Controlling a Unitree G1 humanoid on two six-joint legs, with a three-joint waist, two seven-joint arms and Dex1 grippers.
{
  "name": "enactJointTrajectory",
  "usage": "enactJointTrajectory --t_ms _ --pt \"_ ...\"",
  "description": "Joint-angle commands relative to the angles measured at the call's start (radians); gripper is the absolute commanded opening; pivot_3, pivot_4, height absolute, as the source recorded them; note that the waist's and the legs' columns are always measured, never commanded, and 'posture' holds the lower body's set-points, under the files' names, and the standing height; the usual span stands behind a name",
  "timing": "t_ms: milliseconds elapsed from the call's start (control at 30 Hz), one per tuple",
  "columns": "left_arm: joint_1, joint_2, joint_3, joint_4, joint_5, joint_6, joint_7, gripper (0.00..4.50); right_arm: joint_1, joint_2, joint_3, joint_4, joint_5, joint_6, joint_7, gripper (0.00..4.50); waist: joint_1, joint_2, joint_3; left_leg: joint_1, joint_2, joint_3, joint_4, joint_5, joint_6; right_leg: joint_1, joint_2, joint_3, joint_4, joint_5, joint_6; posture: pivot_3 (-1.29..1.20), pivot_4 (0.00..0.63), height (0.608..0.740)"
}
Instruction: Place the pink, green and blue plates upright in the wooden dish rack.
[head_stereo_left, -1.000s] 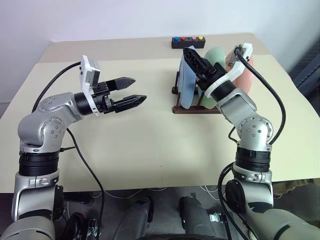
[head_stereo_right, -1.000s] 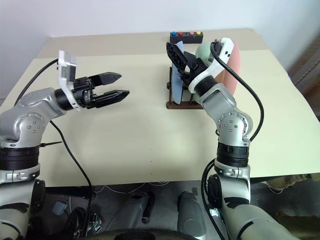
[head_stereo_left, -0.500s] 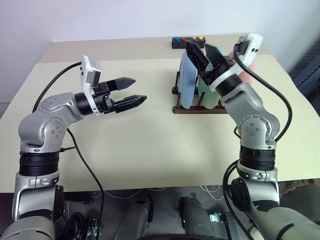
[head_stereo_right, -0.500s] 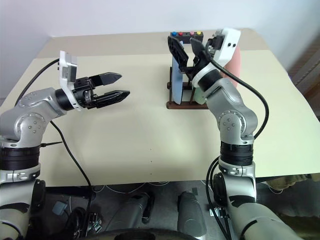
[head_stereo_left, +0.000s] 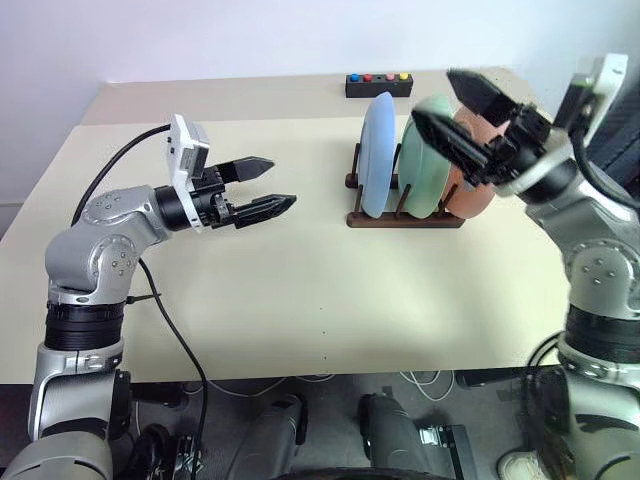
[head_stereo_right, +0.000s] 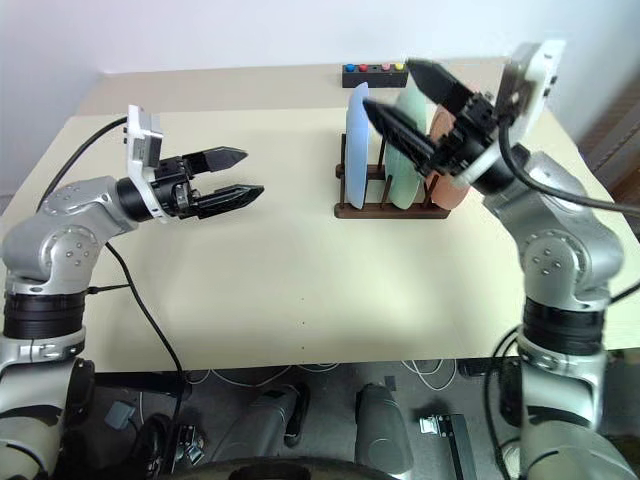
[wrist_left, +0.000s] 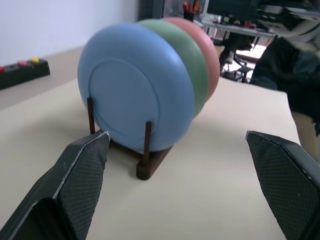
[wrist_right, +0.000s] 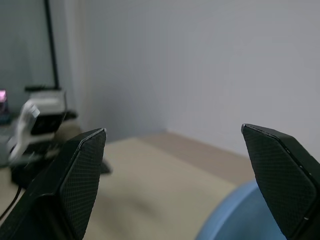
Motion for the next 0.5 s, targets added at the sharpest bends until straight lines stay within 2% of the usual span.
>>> enactJointTrajectory --t_ms 33,200,500 --pt "-0.015 0.012 0.006 -0.001 0.018 -0.034 -0.013 4.5 0.026 -0.035 -0.008 -0.057 0.0 -0.012 0.059 4.44 -0.001 0.0 0.0 0.0 0.0 0.0 0.0 0.0 0.0 0.0 0.0 0.0 0.0 0.0 0.0 0.0 0.15 0.74" --pt "-0.021 0.006 0.0 0.005 0.022 -0.037 -0.018 4.5 0.085 -0.061 -0.022 -0.02 -0.081 -0.069 0.091 4.44 0.005 0.0 0.0 0.0 0.0 0.0 0.001 0.0 0.0 0.001 0.0 0.0 -0.001 0.0 0.0 0.0 0.15 0.74" --pt "-0.013 0.003 0.0 -0.002 0.026 -0.033 -0.024 4.5 0.067 -0.045 -0.075 0.13 -0.233 -0.193 -0.014 4.44 0.005 0.0 0.0 0.0 0.0 0.0 0.001 0.0 0.0 0.0 0.0 0.0 0.0 0.0 0.0 0.0 0.15 0.74"
